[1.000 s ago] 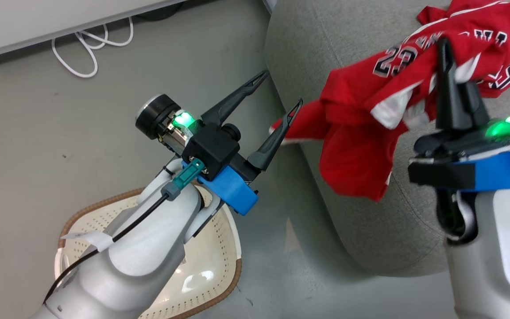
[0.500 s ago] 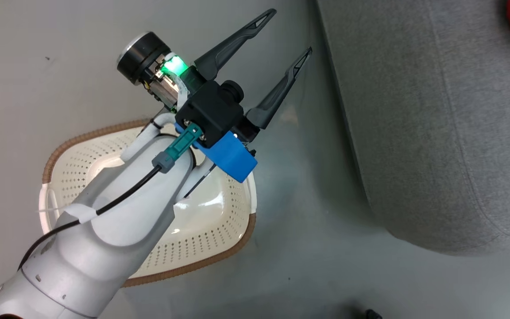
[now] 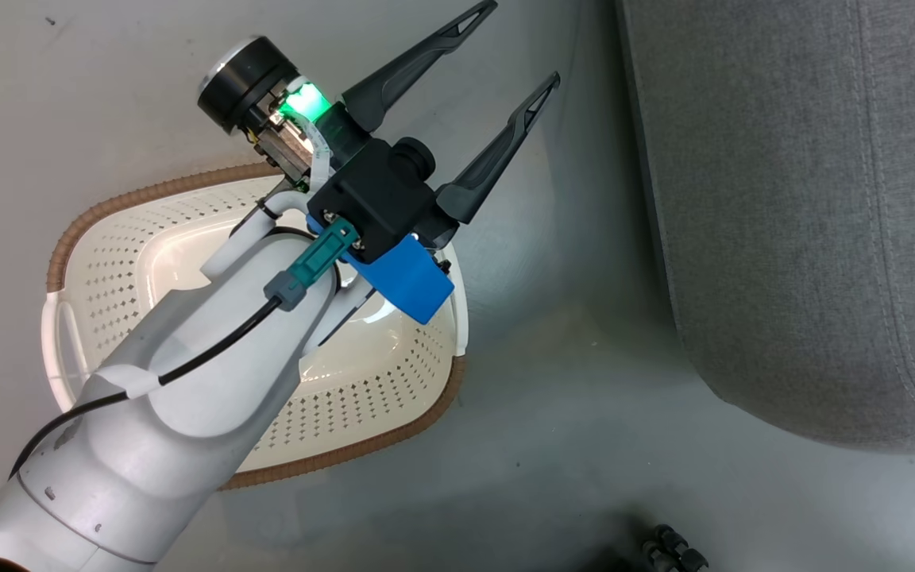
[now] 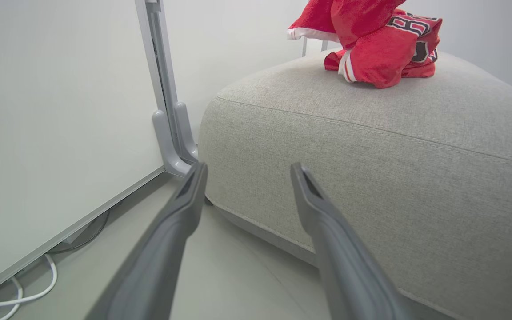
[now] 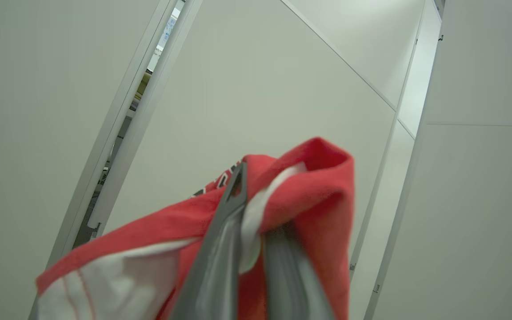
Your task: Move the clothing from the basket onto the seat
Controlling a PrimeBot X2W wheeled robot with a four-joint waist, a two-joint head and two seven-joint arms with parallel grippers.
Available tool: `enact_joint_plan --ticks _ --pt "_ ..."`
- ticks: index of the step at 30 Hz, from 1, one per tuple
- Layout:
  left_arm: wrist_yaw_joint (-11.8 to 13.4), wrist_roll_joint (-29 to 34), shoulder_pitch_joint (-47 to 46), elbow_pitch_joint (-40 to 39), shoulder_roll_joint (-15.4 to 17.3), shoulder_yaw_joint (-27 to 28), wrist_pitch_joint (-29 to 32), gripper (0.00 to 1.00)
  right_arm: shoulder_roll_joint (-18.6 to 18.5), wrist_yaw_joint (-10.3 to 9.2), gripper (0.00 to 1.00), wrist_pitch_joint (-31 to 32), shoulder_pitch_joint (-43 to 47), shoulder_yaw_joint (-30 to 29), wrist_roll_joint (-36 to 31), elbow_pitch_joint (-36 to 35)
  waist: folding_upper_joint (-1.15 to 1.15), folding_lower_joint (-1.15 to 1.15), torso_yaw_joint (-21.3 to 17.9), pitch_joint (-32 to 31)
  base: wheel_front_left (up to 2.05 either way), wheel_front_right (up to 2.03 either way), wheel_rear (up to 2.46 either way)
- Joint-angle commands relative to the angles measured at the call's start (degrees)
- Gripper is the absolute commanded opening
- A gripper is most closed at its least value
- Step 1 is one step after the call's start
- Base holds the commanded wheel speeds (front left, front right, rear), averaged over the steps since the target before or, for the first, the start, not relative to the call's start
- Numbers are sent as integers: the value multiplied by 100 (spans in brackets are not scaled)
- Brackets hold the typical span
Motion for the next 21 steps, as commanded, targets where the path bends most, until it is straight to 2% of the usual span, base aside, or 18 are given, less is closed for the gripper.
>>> enact_joint_plan --ticks 1,12,20,21 --pt "12 -27 -29 -18 30 -9 -27 100 119 3 0 -16 215 21 -46 93 0 -1 -47 -16 0 0 0" --pt "47 -80 -96 -97 35 -61 16 100 1359 3 0 -18 1457 -352 -193 670 0 -1 -36 -1 0 0 0" --pt "95 -118 -47 -66 63 -67 -10 100 1785 3 0 -18 1887 -392 -174 958 0 -1 -31 -114 0 0 0" --pt "97 -128 -31 -58 53 -74 -17 100 1821 3 31 -18 1916 -391 -143 933 0 -1 -31 -149 0 0 0"
